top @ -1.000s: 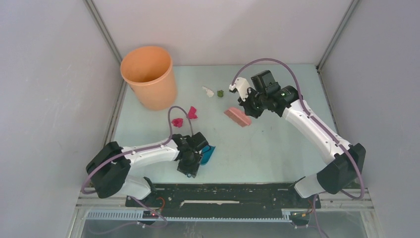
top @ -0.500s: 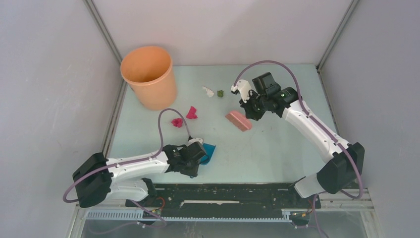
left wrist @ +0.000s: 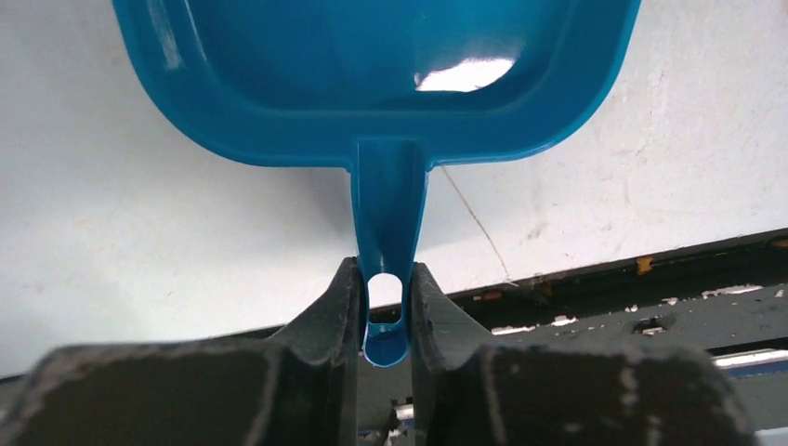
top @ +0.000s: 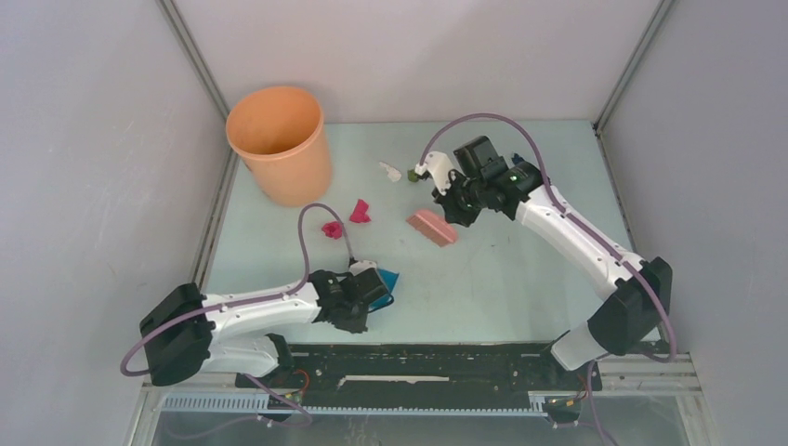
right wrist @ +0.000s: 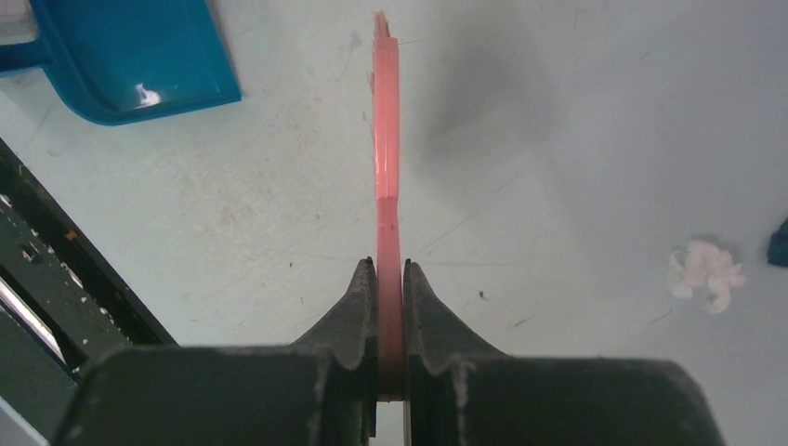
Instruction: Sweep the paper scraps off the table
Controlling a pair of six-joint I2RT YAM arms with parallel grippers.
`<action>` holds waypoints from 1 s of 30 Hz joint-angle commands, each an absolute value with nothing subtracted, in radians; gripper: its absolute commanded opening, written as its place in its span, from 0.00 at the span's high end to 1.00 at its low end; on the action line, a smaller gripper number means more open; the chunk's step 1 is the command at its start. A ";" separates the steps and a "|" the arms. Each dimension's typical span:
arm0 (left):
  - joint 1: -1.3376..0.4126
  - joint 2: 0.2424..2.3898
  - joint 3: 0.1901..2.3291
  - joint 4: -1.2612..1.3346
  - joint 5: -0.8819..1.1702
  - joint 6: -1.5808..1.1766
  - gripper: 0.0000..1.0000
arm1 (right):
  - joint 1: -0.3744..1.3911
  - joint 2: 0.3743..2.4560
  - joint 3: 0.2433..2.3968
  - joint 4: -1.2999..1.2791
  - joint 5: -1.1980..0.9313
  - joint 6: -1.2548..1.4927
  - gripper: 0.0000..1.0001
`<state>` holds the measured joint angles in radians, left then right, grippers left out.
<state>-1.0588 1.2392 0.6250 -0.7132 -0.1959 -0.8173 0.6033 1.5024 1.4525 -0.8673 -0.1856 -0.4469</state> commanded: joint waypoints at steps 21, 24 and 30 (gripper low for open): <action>-0.844 1.025 0.605 -1.028 -0.047 -0.974 1.00 | 0.909 2.019 1.946 -0.531 -0.031 -0.917 1.00; -0.822 1.030 0.569 -0.979 -0.023 -0.977 1.00 | 0.923 2.062 1.957 -0.459 -0.033 -0.974 1.00; -0.775 1.024 0.544 -0.976 -0.017 -0.972 1.00 | 0.944 2.172 2.046 -0.417 -0.075 -1.057 1.00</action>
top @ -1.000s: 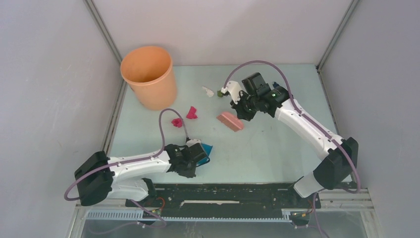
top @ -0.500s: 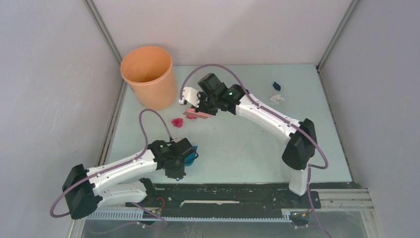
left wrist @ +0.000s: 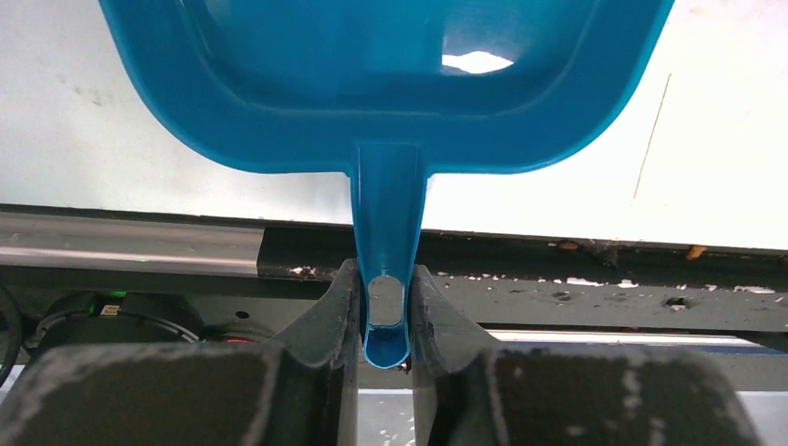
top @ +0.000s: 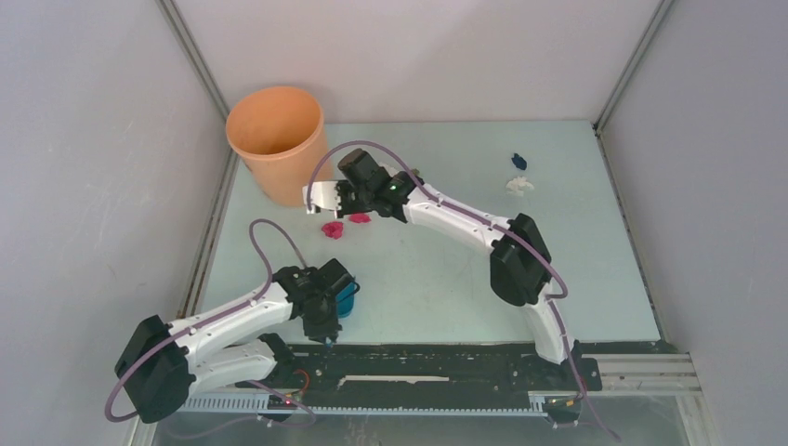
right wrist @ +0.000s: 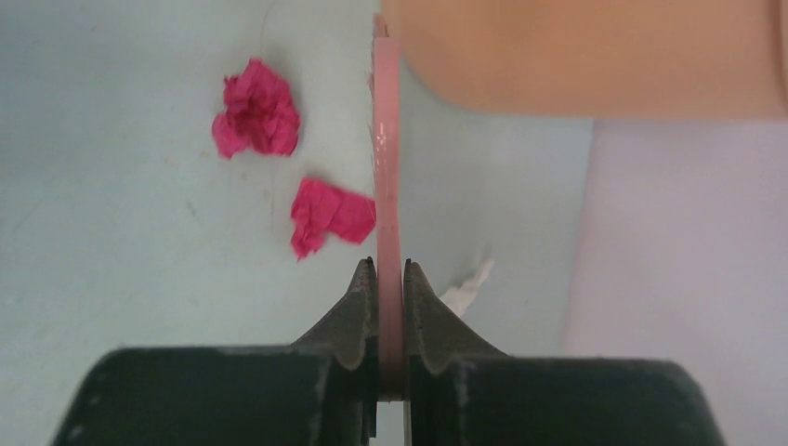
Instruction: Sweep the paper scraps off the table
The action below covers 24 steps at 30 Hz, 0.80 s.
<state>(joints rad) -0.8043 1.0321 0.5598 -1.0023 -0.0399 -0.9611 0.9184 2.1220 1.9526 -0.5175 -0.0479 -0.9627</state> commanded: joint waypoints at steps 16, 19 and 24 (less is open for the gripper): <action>-0.722 1.098 0.543 -0.894 -0.008 -0.910 1.00 | 0.960 2.121 2.075 -0.897 -0.399 -0.825 1.00; -0.724 1.092 0.542 -0.886 -0.008 -0.910 1.00 | 0.960 2.065 2.057 -0.942 -0.447 -0.697 1.00; -0.740 1.076 0.549 -0.873 -0.008 -0.900 1.00 | 0.923 2.010 2.078 -0.956 -0.508 -0.501 1.00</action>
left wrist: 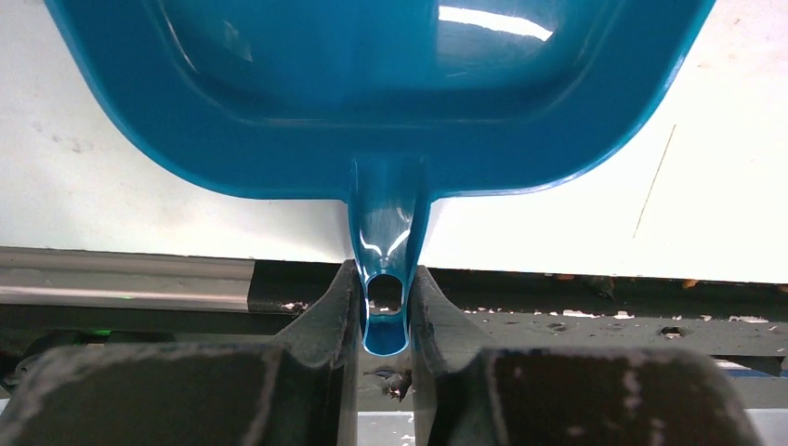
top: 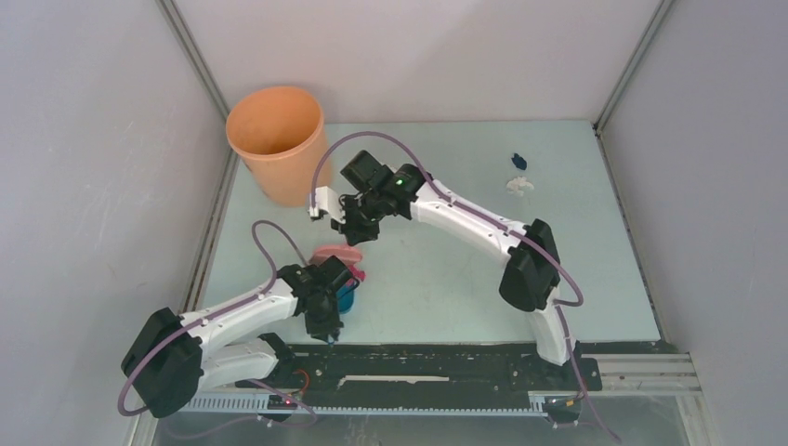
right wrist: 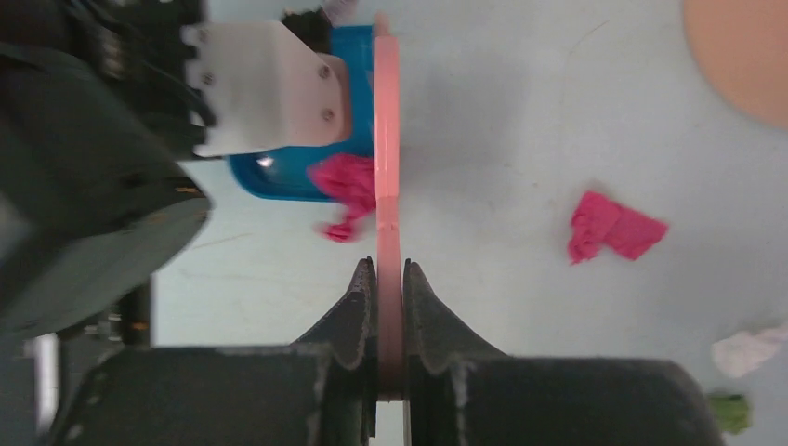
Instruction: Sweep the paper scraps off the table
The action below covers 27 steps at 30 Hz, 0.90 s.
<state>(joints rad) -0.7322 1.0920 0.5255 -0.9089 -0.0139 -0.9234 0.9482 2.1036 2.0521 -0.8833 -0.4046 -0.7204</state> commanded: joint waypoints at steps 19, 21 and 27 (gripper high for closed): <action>-0.790 1.233 0.752 -0.940 0.026 -0.767 1.00 | 0.683 2.133 2.246 -0.689 -0.135 -0.692 1.00; -0.788 1.257 0.755 -0.928 0.029 -0.759 1.00 | 0.686 2.168 2.248 -0.641 -0.109 -0.746 1.00; -0.780 1.351 0.759 -0.888 0.061 -0.745 1.00 | 0.744 2.269 2.243 -0.563 -0.065 -0.938 1.00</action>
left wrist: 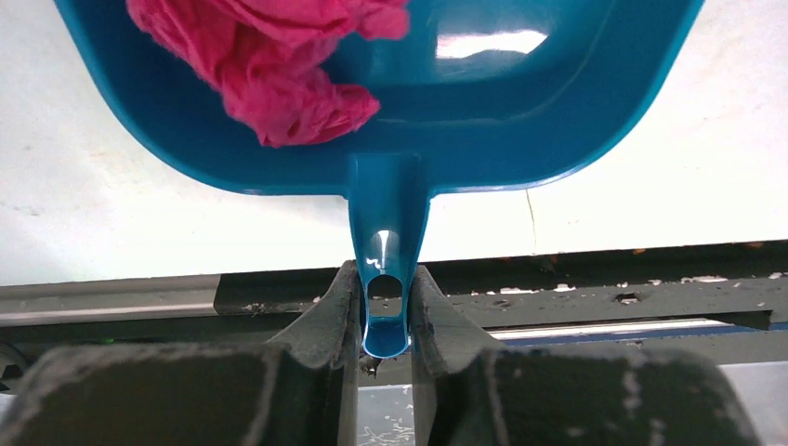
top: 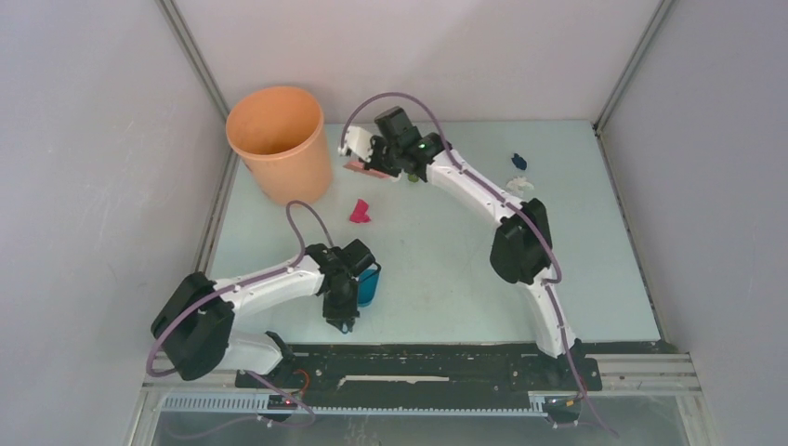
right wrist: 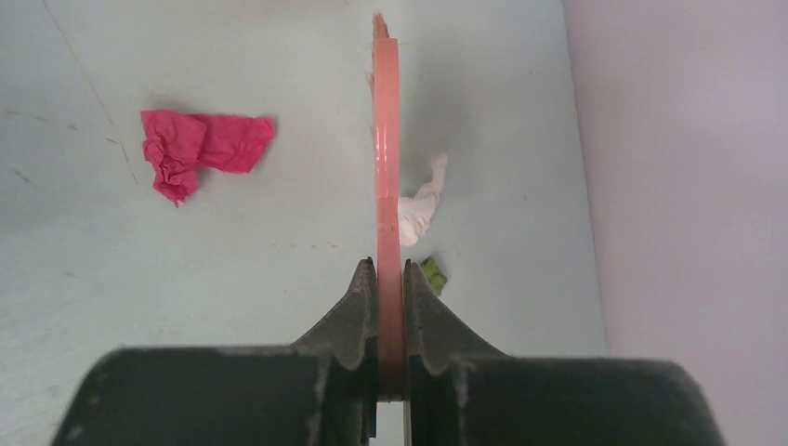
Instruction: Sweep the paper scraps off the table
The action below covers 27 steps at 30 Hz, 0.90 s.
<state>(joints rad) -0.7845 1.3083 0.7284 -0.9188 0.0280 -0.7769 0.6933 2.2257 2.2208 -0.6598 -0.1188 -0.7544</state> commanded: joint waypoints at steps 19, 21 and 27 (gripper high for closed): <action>-0.735 1.526 0.864 -0.886 0.081 -0.656 1.00 | 0.867 2.092 2.018 -1.075 -0.243 -0.890 1.00; -0.736 1.537 0.875 -0.892 0.110 -0.644 1.00 | 0.867 2.043 1.990 -1.113 -0.295 -0.839 1.00; -0.737 1.550 0.910 -0.938 0.088 -0.613 1.00 | 0.859 1.958 1.981 -1.180 -0.426 -0.707 1.00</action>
